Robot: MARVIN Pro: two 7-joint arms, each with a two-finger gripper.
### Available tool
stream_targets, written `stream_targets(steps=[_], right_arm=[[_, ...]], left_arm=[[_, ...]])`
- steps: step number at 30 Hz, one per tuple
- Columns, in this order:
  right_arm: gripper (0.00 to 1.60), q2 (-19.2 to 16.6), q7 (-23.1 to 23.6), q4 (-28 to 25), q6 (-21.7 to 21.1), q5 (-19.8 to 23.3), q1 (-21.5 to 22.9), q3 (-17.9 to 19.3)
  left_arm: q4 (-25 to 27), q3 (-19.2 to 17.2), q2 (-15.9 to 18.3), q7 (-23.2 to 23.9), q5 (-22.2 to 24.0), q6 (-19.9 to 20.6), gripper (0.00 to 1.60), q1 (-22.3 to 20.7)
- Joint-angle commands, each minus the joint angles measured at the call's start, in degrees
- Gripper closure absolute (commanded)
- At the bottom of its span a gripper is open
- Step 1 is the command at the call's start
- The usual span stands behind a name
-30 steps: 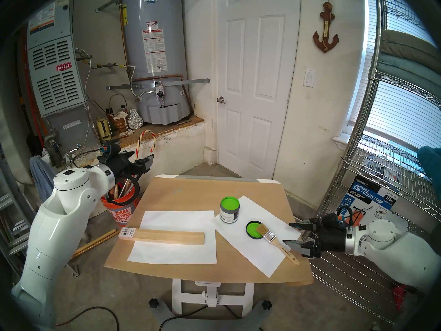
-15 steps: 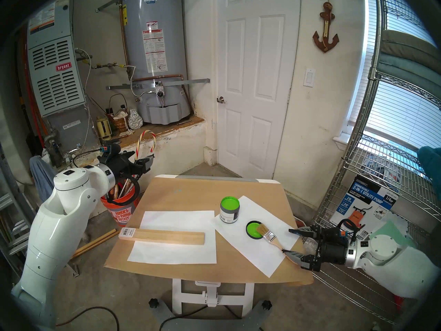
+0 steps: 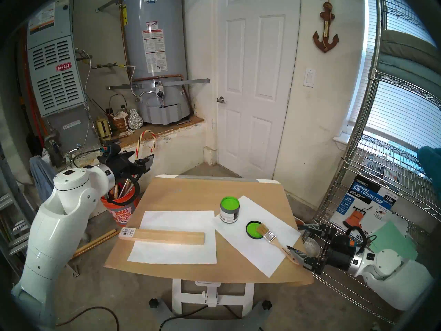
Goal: Pick up brush, dip the brush into paint, and paint the wood
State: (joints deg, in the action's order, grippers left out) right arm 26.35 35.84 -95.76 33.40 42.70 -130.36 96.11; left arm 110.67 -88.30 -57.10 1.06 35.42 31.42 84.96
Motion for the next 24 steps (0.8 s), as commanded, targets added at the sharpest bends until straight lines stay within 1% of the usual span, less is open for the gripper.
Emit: stream_targets(steps=[1,2,4,5,6,7,8,9,10,11,12,13,14,15,17,21,24], right_arm=[[0.00,3.1,-3.0,-5.0,1.0,-2.9,-6.7,5.1],[0.00,2.4,-2.8,-5.8,-0.5,-2.1,-7.7,6.1],[0.00,2.9,-2.4,-6.0,-1.3,-2.4,-7.5,6.8],[0.00,1.7,-3.4,-8.0,-2.6,-1.8,-11.2,9.9],[0.00,3.0,-1.7,-7.4,-4.1,-2.4,-8.8,9.5],[0.00,1.7,-3.1,-8.7,-5.2,-2.1,-11.9,11.6],[0.00,2.2,-2.3,-8.6,-6.8,-1.8,-11.3,11.9],[0.00,2.1,-2.4,-8.7,-7.6,-2.0,-11.7,12.5],[0.00,2.2,-2.7,-9.2,-8.7,-2.2,-12.6,13.5],[0.00,1.5,-3.2,-9.7,-10.2,-2.0,-13.9,14.4],[0.00,1.6,-2.9,-9.0,-9.9,-1.9,-12.7,13.5],[0.00,2.0,-3.8,-9.7,-11.8,-2.5,-13.3,14.2],[0.00,2.1,-4.1,-9.7,-12.6,-2.7,-12.9,14.0],[0.00,1.8,-3.7,-9.6,-13.3,-1.9,-12.6,13.6],[0.00,2.0,-4.3,-9.6,-13.8,-2.4,-11.9,13.0],[0.00,1.9,-4.3,-9.5,-14.4,-2.3,-11.2,12.0],[0.00,1.7,-4.9,-9.3,-14.6,-2.6,-9.9,9.7]], left_arm=[[1.0,-0.5,0.1,0.0,0.1,-0.2,0.00,-0.5],[1.0,-0.5,0.1,0.0,0.1,-0.2,0.00,-0.5],[1.0,-0.5,0.1,0.0,0.1,-0.2,0.00,-0.5],[1.0,-0.6,0.1,0.0,0.1,-0.2,0.00,-0.5],[1.0,-0.6,0.1,0.0,0.1,-0.2,0.00,-0.5],[1.0,-0.6,0.1,0.0,0.1,-0.2,0.00,-0.5],[1.0,-0.6,0.1,0.0,0.1,-0.2,0.00,-0.5],[1.0,-0.6,0.1,0.0,0.1,-0.2,0.00,-0.5],[1.0,-0.6,0.1,0.0,0.1,-0.2,0.00,-0.5],[1.1,-0.6,0.1,0.0,0.1,-0.2,0.00,-0.5],[1.1,-0.6,0.1,0.0,0.1,-0.2,0.00,-0.5],[1.1,-0.6,0.1,0.0,0.1,-0.2,0.00,-0.5],[1.1,-0.6,0.1,0.0,0.1,-0.2,0.00,-0.5],[1.1,-0.6,0.1,0.0,0.1,-0.2,0.00,-0.4],[1.1,-0.6,0.1,0.0,0.1,-0.2,0.00,-0.4],[1.1,-0.6,0.1,0.0,0.1,-0.2,0.00,-0.4],[1.1,-0.6,0.1,0.0,0.1,-0.2,0.00,-0.4]])
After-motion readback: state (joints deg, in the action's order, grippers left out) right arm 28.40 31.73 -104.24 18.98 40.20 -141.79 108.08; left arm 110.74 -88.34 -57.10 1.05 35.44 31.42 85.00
